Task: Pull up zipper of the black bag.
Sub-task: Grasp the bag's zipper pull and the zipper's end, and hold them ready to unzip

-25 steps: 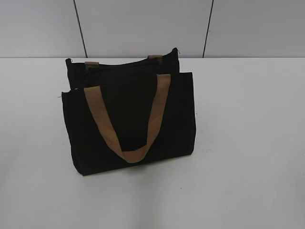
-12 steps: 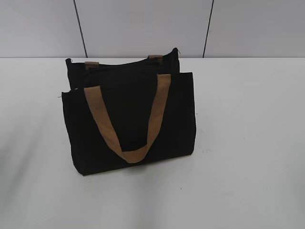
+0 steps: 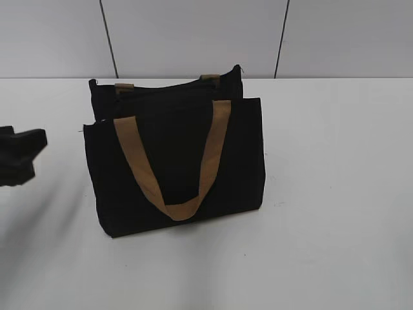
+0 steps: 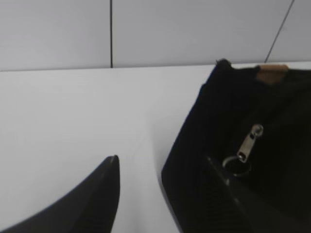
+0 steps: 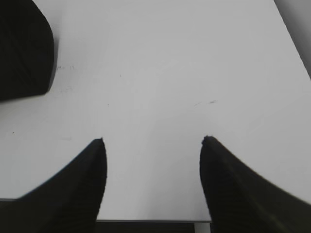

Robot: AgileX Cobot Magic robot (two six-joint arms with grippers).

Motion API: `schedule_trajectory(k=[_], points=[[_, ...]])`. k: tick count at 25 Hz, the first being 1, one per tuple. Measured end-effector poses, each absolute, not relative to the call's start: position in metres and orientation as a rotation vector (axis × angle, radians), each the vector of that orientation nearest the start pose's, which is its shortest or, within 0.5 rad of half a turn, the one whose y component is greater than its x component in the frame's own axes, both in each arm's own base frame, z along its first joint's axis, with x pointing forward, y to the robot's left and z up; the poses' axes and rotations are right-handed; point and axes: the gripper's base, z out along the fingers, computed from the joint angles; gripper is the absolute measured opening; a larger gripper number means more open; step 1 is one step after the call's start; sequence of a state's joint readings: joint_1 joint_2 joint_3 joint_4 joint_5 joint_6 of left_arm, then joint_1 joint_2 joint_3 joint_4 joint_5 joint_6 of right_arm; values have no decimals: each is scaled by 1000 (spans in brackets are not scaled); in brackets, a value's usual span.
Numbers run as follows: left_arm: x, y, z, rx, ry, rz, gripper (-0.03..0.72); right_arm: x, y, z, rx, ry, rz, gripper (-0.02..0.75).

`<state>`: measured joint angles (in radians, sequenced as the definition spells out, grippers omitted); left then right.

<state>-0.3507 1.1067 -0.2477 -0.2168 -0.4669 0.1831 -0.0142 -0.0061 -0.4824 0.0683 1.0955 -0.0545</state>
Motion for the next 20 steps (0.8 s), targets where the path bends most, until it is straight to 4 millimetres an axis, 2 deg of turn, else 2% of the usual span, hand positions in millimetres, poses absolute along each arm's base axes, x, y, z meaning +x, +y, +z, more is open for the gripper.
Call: schedule_trajectory(k=[5, 11, 14, 20], points=[[186, -75, 172, 338, 1941, -172, 404, -5, 6, 270, -46, 2088, 41, 471], [198, -83, 138, 396, 1985, -138, 404, -5, 6, 270, -46, 2088, 41, 471], [201, -87, 131, 451, 1961, -146, 404, -5, 6, 270, -46, 2088, 41, 471], [212, -96, 130, 525, 1920, -169, 404, -5, 6, 270, -46, 2089, 41, 471]])
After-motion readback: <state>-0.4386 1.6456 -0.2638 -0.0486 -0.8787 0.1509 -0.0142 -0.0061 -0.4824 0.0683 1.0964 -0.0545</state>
